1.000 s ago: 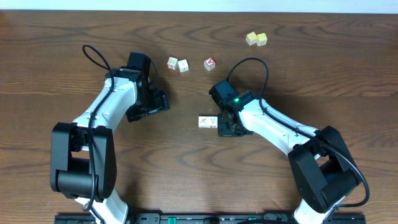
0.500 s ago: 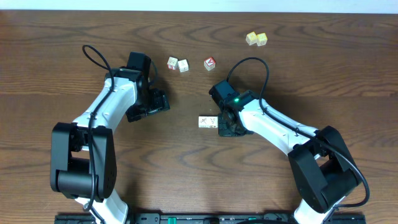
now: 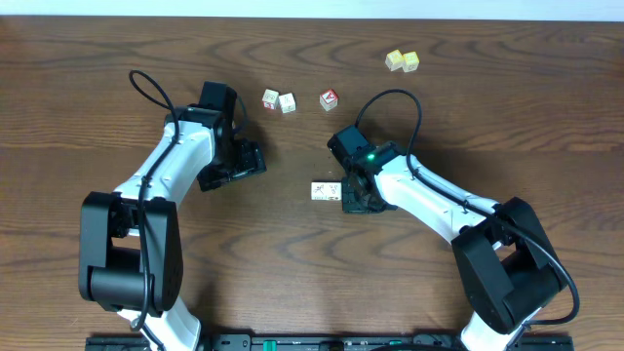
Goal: Lift 5 blocks
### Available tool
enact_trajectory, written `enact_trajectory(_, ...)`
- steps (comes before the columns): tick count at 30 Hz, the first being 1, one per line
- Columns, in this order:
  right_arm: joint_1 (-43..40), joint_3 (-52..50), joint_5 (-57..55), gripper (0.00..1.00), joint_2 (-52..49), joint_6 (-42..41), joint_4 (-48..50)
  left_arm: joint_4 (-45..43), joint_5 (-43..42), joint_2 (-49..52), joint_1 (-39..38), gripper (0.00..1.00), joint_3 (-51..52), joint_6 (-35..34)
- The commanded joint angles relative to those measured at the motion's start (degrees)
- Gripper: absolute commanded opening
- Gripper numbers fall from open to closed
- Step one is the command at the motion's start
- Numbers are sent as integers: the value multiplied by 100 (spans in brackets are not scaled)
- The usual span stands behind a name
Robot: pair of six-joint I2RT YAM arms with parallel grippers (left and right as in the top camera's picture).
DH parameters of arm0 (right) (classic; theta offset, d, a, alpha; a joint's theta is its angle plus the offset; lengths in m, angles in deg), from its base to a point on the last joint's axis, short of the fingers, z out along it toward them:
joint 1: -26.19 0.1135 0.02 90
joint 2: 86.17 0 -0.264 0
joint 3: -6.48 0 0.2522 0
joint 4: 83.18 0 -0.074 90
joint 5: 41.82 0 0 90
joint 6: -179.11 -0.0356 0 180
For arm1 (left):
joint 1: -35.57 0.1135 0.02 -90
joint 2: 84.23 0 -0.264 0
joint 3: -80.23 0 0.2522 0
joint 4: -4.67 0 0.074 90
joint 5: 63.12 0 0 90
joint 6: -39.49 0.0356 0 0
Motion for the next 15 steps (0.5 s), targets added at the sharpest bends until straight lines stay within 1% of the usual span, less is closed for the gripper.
enact_trajectory(1, 35, -33, -116, 1, 37, -50, 15, 9, 35, 39, -7, 87, 39, 76)
enact_trajectory(15, 35, -33, -153, 1, 37, -9, 79, 9, 35, 39, -7, 87, 39, 76)
